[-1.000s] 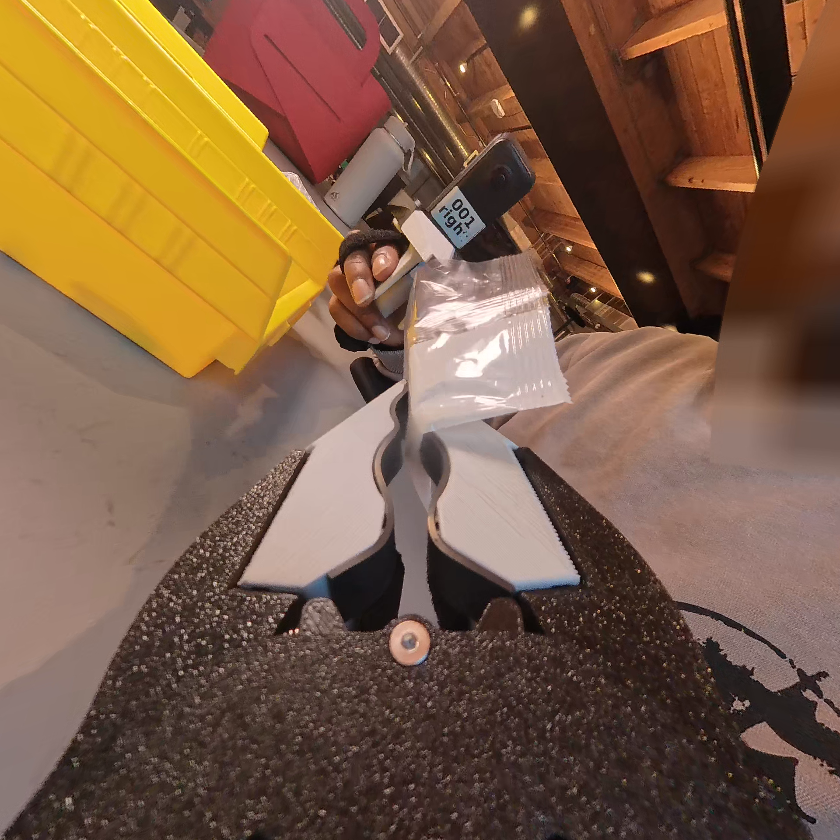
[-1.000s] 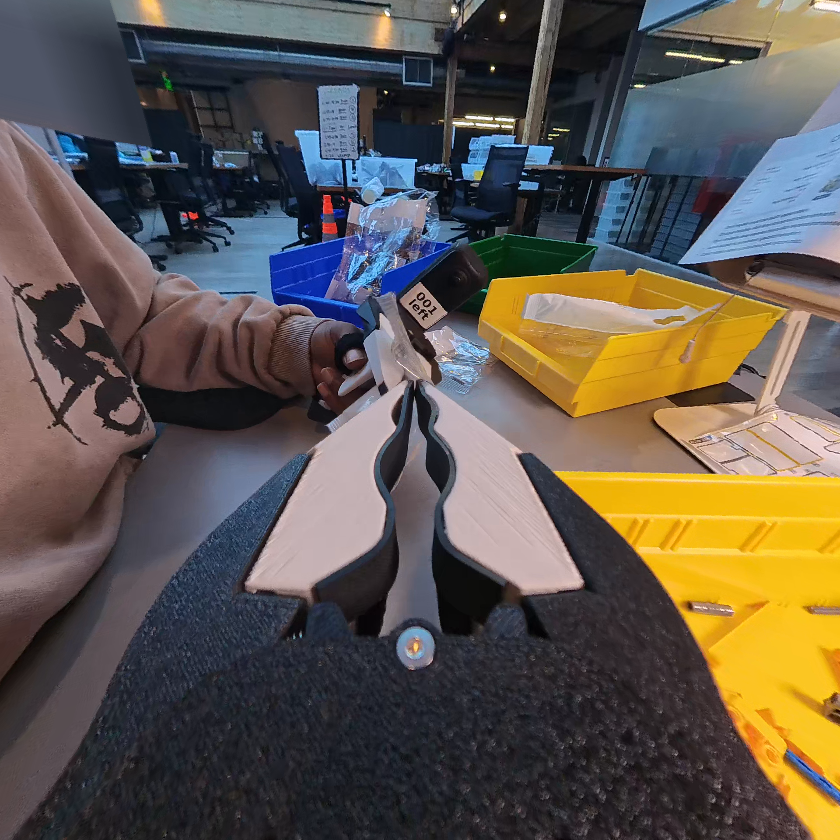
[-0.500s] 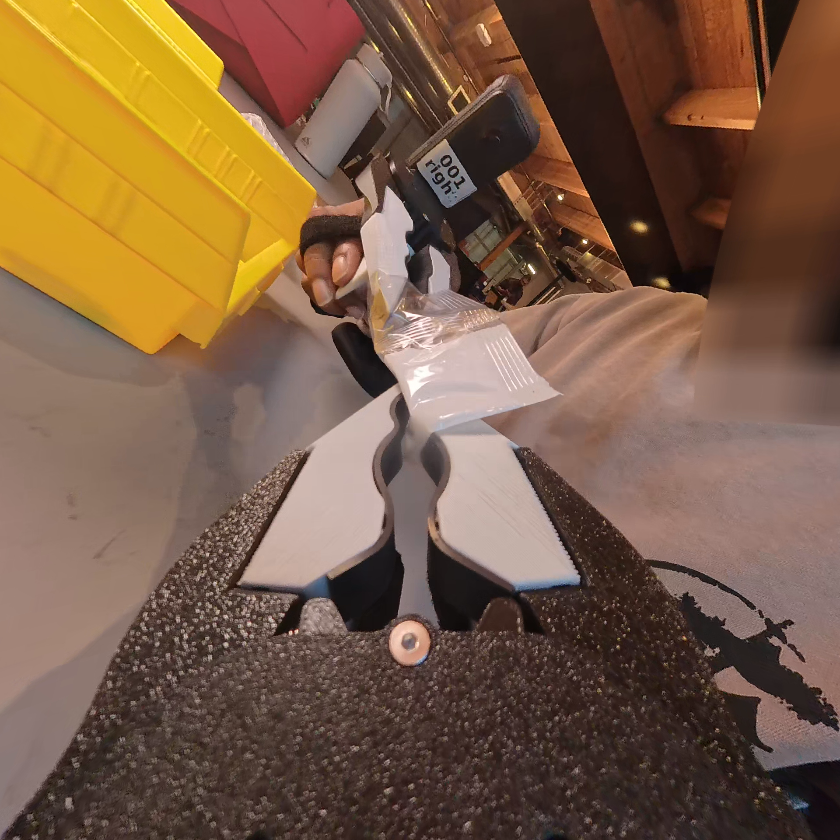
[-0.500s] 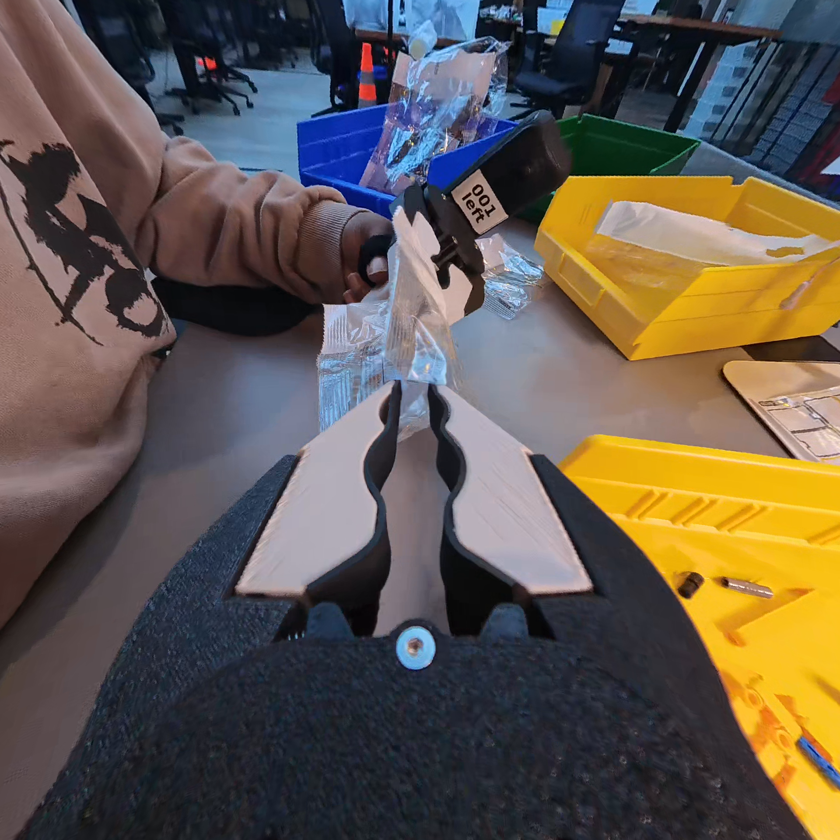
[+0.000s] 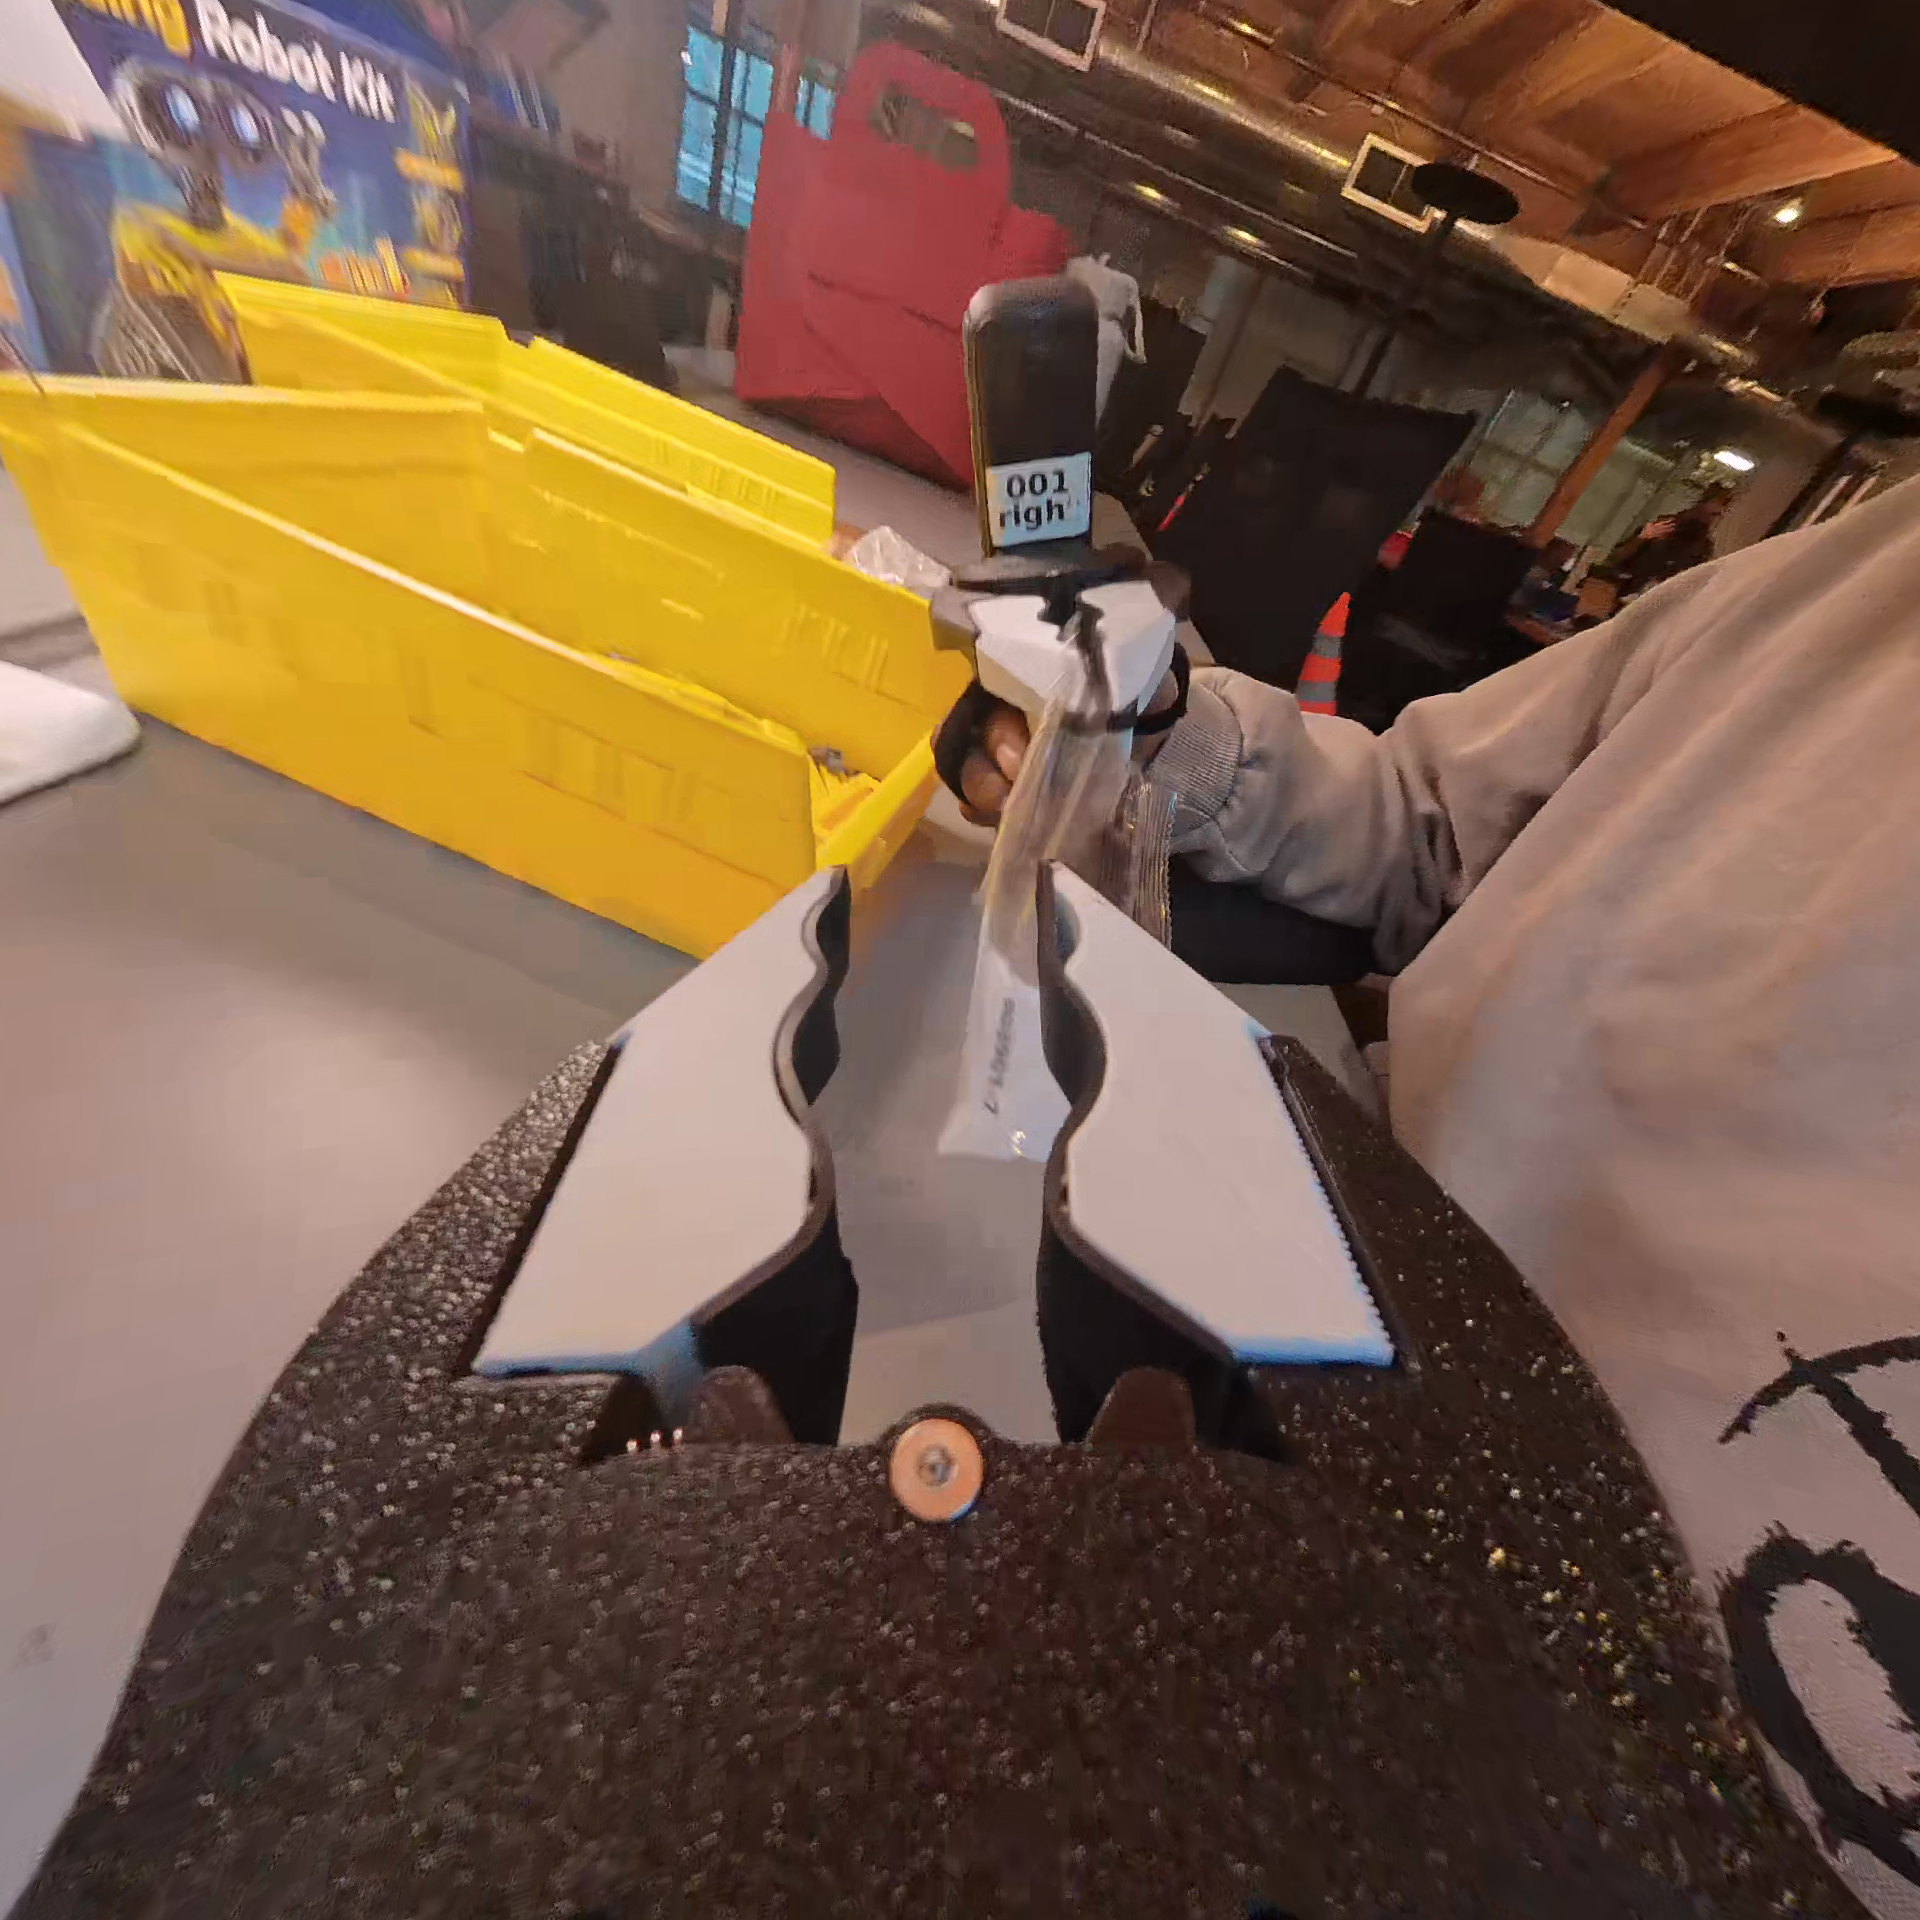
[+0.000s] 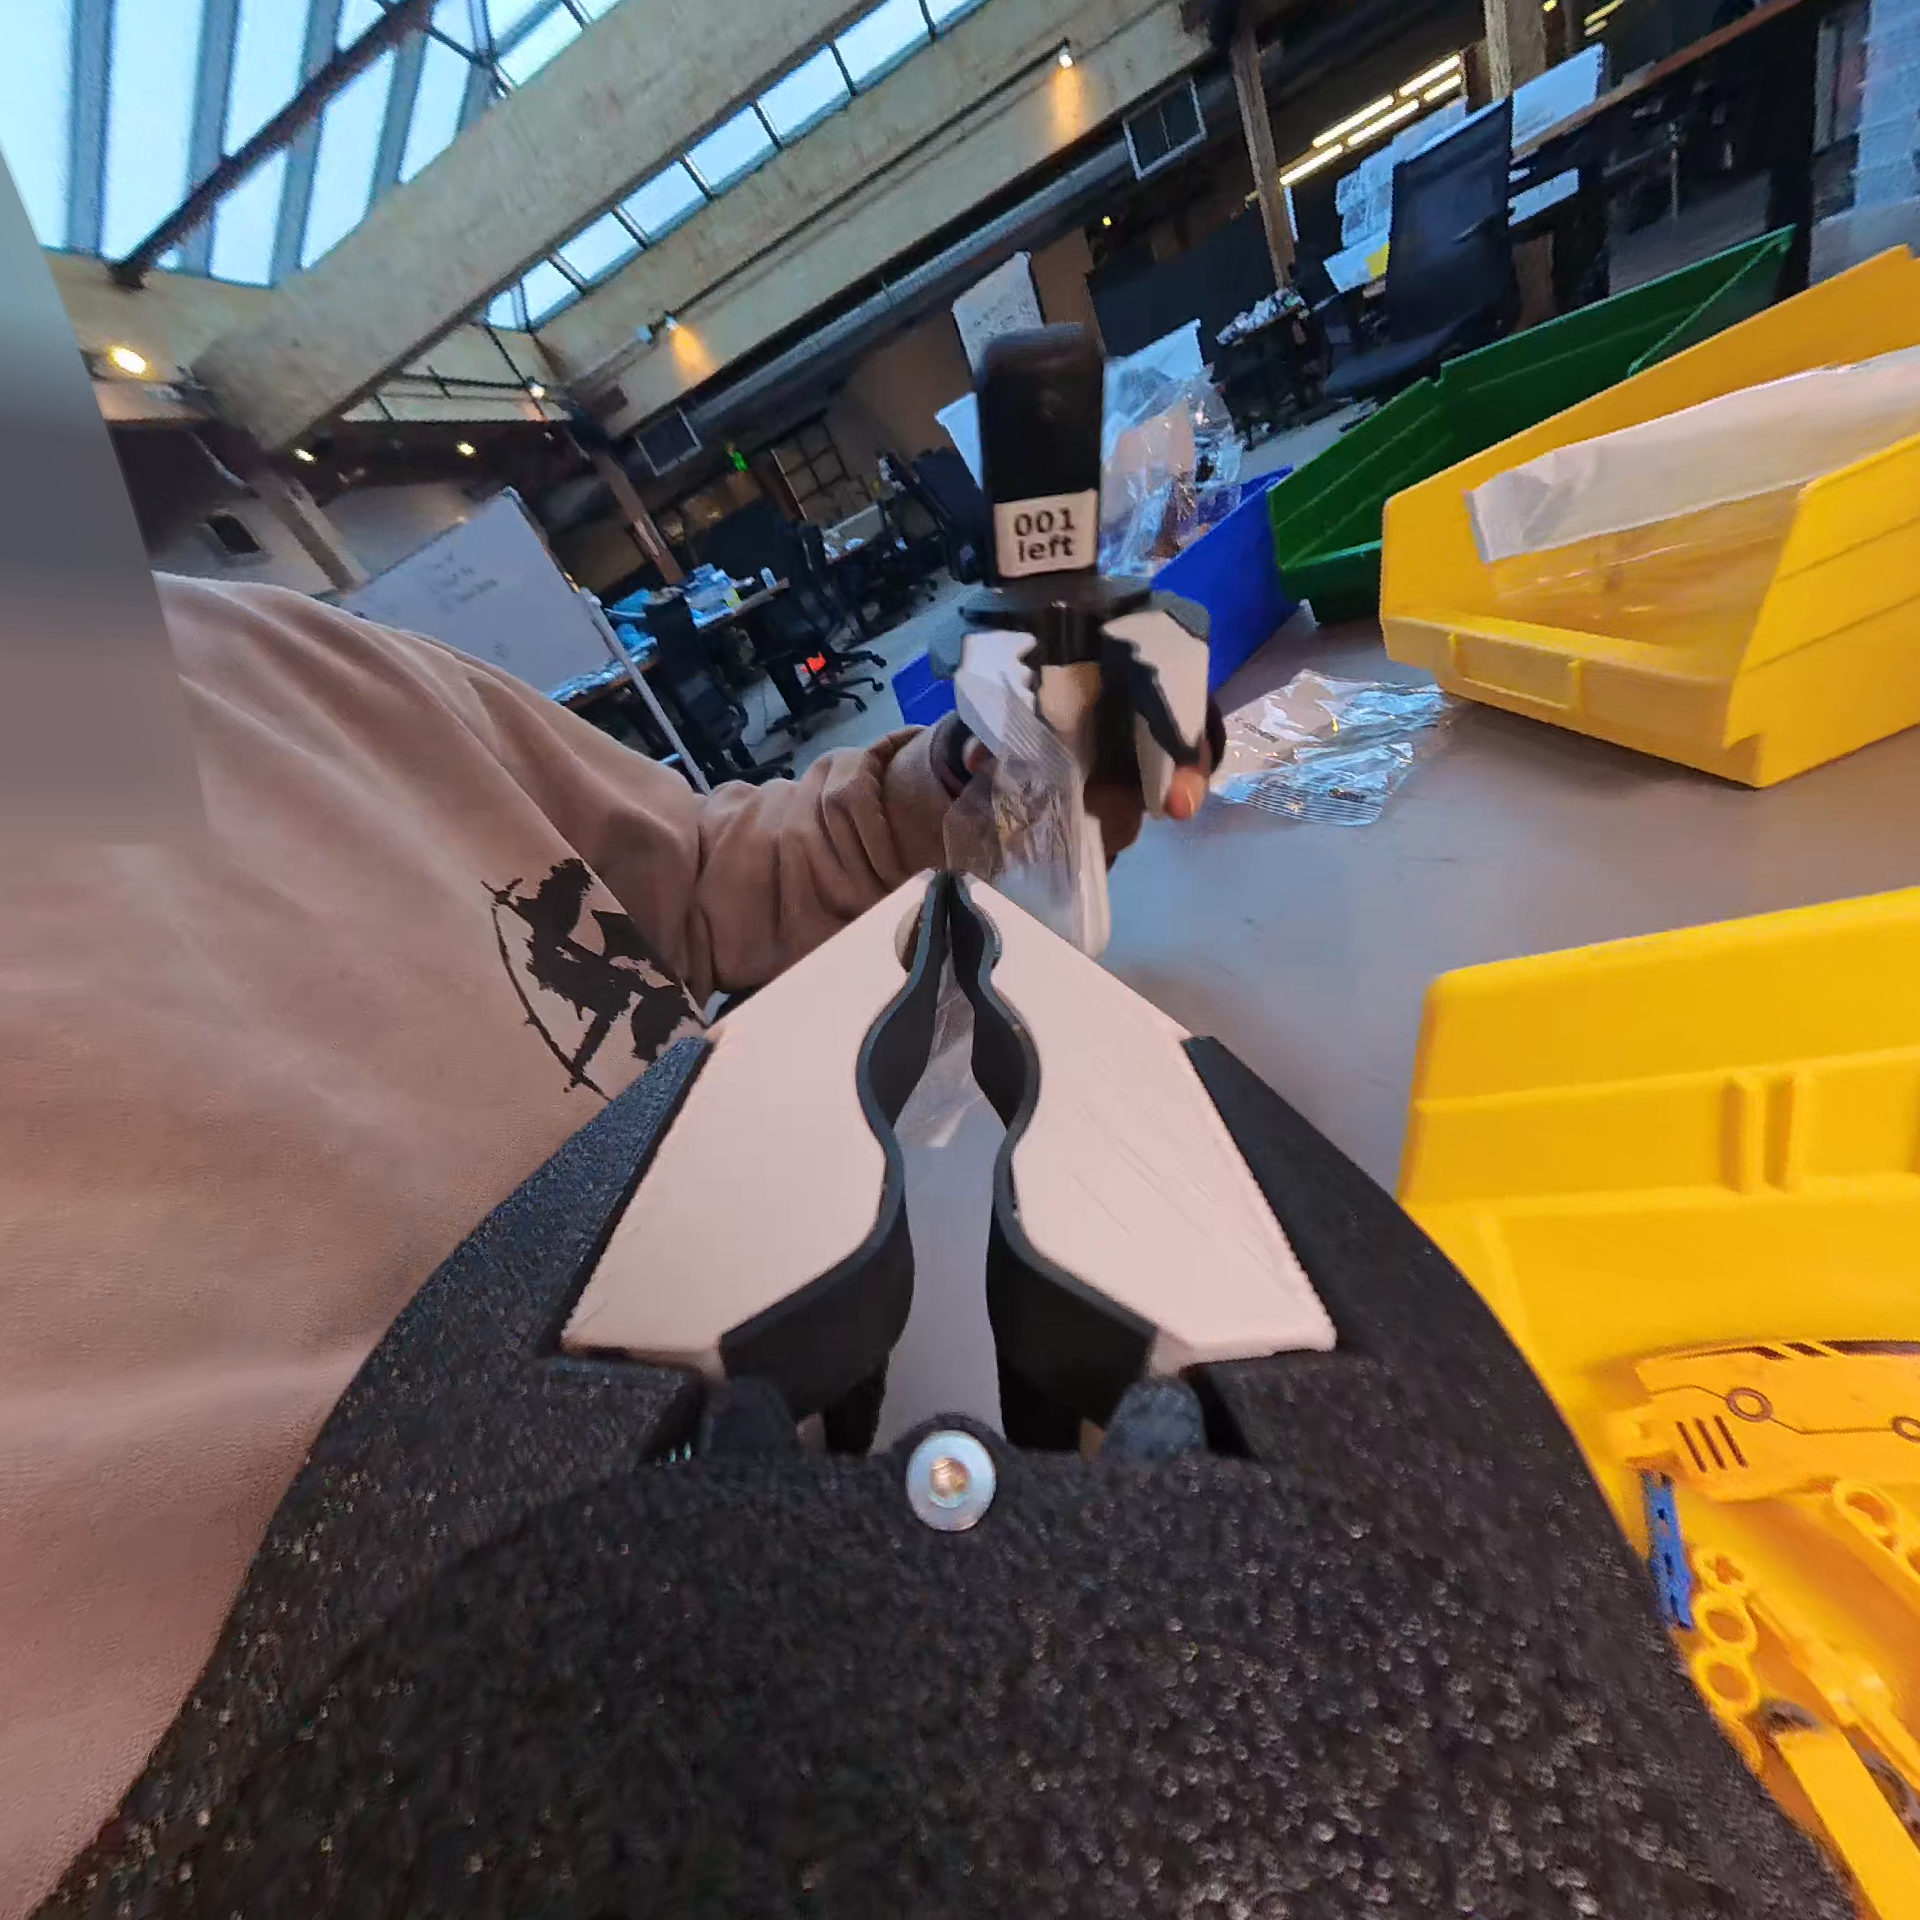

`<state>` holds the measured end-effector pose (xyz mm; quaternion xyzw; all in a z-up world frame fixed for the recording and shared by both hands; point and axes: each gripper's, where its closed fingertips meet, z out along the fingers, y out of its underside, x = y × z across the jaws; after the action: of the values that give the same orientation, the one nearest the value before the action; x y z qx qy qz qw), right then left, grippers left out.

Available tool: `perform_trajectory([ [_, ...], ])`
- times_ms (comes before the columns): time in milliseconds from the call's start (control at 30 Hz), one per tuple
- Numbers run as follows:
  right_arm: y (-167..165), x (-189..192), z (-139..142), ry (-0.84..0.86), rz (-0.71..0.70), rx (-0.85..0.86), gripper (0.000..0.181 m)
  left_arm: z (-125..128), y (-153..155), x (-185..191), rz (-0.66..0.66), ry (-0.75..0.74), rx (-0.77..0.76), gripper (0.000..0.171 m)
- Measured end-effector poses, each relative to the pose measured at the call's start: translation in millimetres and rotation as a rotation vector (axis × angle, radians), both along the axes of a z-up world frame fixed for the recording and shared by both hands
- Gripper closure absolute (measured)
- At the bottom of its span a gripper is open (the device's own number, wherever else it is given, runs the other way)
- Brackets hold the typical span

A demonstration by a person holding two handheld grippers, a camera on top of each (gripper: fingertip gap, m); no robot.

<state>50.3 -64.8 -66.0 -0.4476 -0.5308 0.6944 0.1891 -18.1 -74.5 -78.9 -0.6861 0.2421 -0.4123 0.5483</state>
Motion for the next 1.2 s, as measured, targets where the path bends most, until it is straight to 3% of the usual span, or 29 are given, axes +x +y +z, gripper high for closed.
perform_trajectory([
  [100, -1.3, -6.0, -7.9, -0.033, -0.032, 0.042, 0.181, 12.7, -8.9, 2.9, 0.002, 0.062, 0.096, 0.137],
  [200, -13.0, -9.0, -14.0, -0.048, -0.004, 0.084, 0.181, -10.6, -6.5, 14.5, -0.006, 0.18, 0.04, 0.145],
  [267, -21.1, -9.7, -14.4, -0.05, 0.025, 0.065, 0.181, -14.3, -13.1, 26.8, -0.082, 0.146, 0.012, 0.17],
  [300, -24.2, -9.5, -14.0, -0.049, 0.04, 0.054, 0.181, -13.2, -15.6, 31.0, -0.113, 0.11, -0.011, 0.171],
  [500, -36.9, -10.2, -14.9, -0.053, 0.099, -0.005, 0.181, -16.6, -6.5, 32.0, -0.099, -0.063, -0.2, 0.171],
  [800, -44.7, -10.9, -14.1, -0.074, 0.191, -0.214, 0.181, -32.9, -10.1, 44.3, -0.147, -0.07, -0.316, 0.171],
  [1033, -47.6, -6.7, -17.0, -0.09, 0.203, -0.13, 0.163, -30.9, -14.2, 37.8, -0.181, -0.095, -0.328, 0.171],
  [1200, -43.0, 0.0, -7.6, -0.048, 0.21, -0.112, 0.161, -26.4, -22.5, 38.1, -0.231, -0.084, -0.306, 0.171],
])
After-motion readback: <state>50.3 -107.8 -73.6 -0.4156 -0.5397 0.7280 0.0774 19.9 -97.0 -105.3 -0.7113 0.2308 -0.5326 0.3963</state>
